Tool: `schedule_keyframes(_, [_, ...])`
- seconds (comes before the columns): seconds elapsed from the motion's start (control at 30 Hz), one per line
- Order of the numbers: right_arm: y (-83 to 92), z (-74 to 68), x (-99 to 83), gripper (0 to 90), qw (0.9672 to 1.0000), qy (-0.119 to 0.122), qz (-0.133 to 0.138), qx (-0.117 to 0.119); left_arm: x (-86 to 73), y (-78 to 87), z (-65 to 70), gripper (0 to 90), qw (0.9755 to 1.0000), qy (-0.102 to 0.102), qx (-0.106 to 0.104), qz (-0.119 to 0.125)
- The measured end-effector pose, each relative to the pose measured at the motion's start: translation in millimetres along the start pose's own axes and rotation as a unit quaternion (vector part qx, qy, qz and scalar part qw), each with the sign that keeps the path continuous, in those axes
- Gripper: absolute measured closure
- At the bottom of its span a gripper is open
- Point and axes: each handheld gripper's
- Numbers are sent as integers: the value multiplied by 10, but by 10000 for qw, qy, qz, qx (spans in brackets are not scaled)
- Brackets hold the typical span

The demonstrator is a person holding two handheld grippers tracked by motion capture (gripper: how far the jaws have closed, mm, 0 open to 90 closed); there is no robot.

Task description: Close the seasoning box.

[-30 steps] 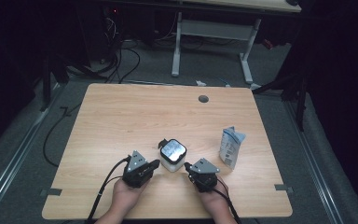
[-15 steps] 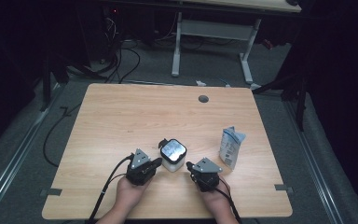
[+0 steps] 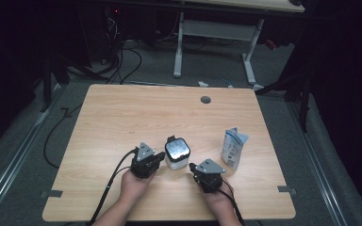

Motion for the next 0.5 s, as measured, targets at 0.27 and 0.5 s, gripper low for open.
schedule_keyframes(0.27, [7, 40, 19, 893, 10000, -74, 53, -23, -117, 258, -177, 811, 9997, -102, 209, -54])
schedule_keyframes(0.5, [-21, 109, 75, 894, 9996, -169, 172, -113, -533, 882, -378, 633, 9979, -107, 563, -314])
Point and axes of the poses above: each handheld gripper's, and its own axes: y roughly backward along the jaws, x roughly out of its top, z roughly to its right, and after that the axes turned 15 degrees about -y, right-handed
